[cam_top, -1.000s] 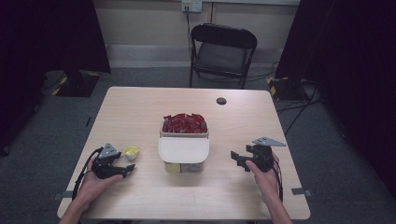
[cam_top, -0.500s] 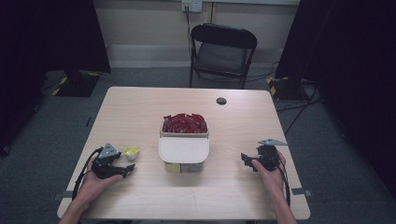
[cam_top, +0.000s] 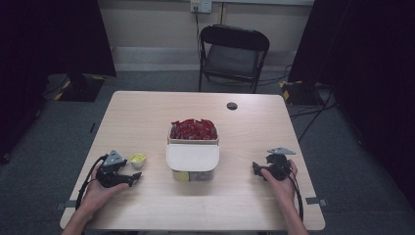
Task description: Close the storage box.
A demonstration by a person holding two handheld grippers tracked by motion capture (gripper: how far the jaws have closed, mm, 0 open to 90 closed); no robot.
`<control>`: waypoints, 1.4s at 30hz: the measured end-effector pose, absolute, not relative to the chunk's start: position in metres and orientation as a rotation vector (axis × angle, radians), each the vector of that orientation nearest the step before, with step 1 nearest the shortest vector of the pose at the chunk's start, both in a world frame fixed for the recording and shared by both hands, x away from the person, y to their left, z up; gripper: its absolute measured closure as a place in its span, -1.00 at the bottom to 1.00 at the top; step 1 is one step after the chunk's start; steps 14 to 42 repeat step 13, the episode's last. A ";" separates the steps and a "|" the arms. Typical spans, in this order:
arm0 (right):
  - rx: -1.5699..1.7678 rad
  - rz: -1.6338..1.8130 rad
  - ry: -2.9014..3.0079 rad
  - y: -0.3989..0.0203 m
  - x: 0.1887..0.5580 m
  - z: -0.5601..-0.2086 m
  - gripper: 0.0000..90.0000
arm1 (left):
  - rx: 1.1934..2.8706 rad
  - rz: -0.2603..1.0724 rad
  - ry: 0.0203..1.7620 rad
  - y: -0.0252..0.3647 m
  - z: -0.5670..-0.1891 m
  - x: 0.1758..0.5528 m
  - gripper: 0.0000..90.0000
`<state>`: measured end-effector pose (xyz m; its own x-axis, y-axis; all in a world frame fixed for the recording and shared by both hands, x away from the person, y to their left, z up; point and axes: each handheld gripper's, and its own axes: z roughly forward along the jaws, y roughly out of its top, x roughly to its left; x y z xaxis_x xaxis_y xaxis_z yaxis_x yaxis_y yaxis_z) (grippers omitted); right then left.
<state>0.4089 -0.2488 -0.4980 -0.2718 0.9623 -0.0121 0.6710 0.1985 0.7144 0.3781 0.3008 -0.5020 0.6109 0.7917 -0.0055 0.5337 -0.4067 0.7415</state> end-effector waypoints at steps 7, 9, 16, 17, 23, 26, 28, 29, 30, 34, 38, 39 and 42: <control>1.512 0.851 1.993 -0.249 0.407 -0.501 -0.78 | 2.110 0.458 1.039 0.301 -0.502 0.379 -0.61; 1.521 0.848 1.980 -0.249 0.406 -0.501 -0.78 | 2.111 0.457 1.039 0.301 -0.502 0.379 -0.61; 1.529 0.846 1.975 -0.249 0.405 -0.501 -0.78 | 2.110 0.458 1.039 0.301 -0.502 0.379 -0.61; 1.529 0.846 1.975 -0.249 0.405 -0.501 -0.78 | 2.110 0.458 1.039 0.301 -0.502 0.379 -0.61; 1.529 0.846 1.975 -0.249 0.405 -0.501 -0.78 | 2.110 0.458 1.039 0.301 -0.502 0.379 -0.61; 1.529 0.846 1.975 -0.249 0.405 -0.501 -0.78 | 2.110 0.458 1.039 0.301 -0.502 0.379 -0.61; 1.529 0.846 1.975 -0.249 0.405 -0.501 -0.78 | 2.110 0.458 1.039 0.301 -0.502 0.379 -0.61; 1.529 0.846 1.975 -0.249 0.405 -0.501 -0.78 | 2.110 0.458 1.039 0.301 -0.502 0.379 -0.61; 1.529 0.846 1.975 -0.249 0.405 -0.501 -0.78 | 2.110 0.458 1.039 0.301 -0.502 0.379 -0.61; 1.529 0.846 1.975 -0.249 0.405 -0.501 -0.78 | 2.110 0.458 1.039 0.301 -0.502 0.379 -0.61; 1.529 0.846 1.975 -0.249 0.405 -0.501 -0.78 | 2.110 0.458 1.039 0.301 -0.502 0.379 -0.61; 1.529 0.846 1.975 -0.249 0.405 -0.501 -0.78 | 2.110 0.458 1.039 0.301 -0.502 0.379 -0.61; 1.529 0.846 1.975 -0.249 0.405 -0.501 -0.78 | 2.110 0.458 1.039 0.301 -0.502 0.379 -0.61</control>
